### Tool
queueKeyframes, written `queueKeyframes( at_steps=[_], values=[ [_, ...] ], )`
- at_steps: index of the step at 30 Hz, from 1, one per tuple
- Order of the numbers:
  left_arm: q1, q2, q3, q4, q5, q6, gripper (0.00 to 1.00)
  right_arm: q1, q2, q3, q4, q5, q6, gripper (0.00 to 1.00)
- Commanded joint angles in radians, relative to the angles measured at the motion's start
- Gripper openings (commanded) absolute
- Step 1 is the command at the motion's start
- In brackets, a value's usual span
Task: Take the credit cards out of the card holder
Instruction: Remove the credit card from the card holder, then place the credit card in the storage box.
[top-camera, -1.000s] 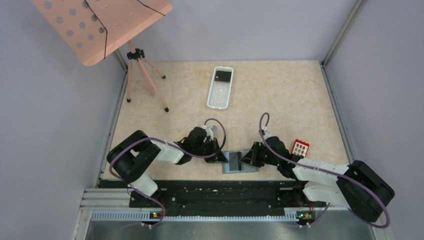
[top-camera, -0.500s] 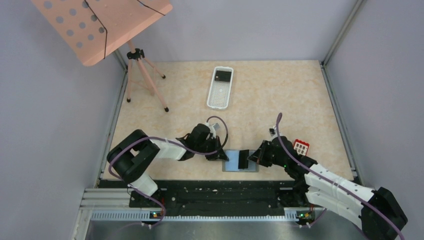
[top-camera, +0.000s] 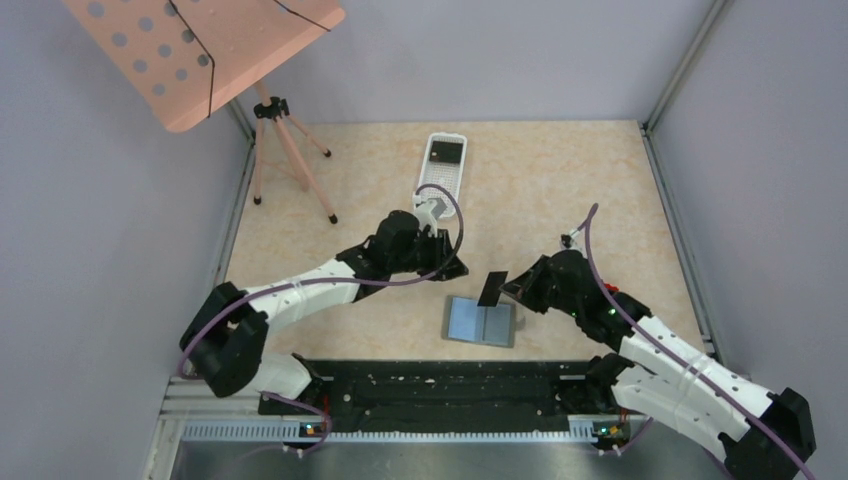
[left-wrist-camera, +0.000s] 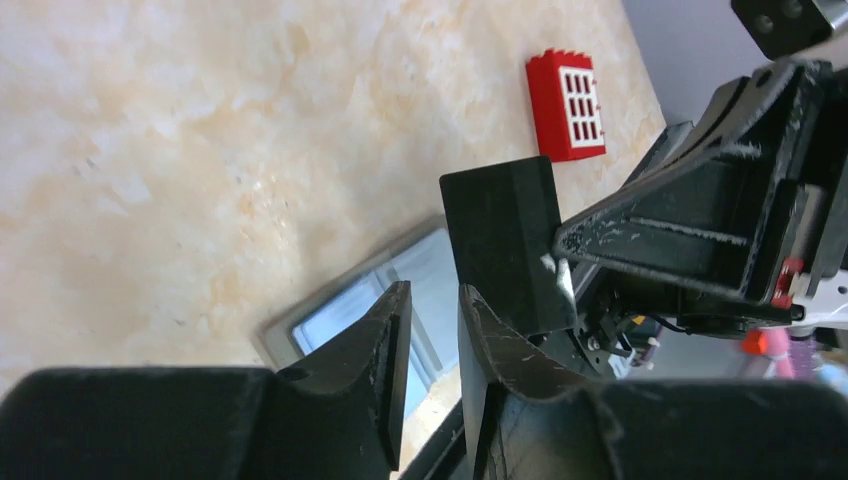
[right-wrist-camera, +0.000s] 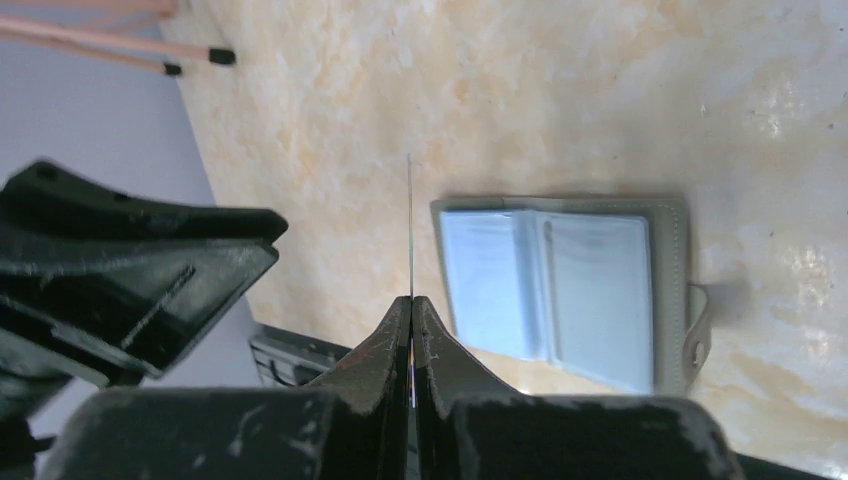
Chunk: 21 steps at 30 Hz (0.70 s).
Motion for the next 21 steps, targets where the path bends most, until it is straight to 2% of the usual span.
queueKeyframes(
  at_steps=[1,3,10,16,21],
  values=[
    [-0.005,-0.116,0.003,0.050,-0.045,0.195,0.30,-0.013,0.023,0.162,-0.180,0.104,0.165,0.00],
    [-0.017,-0.161,-0.028,0.115,0.000,0.315,0.29,-0.013,0.059,0.222,-0.251,0.114,0.210,0.00],
    [-0.169,-0.379,-0.223,0.328,-0.107,0.761,0.41,-0.014,0.154,0.337,-0.374,0.045,0.351,0.00],
    [-0.244,-0.384,-0.239,0.316,-0.189,0.915,0.49,-0.014,0.136,0.325,-0.342,0.027,0.403,0.00],
    [-0.317,-0.310,-0.213,0.332,-0.246,0.971,0.50,-0.014,0.110,0.307,-0.322,0.012,0.422,0.00]
  ],
)
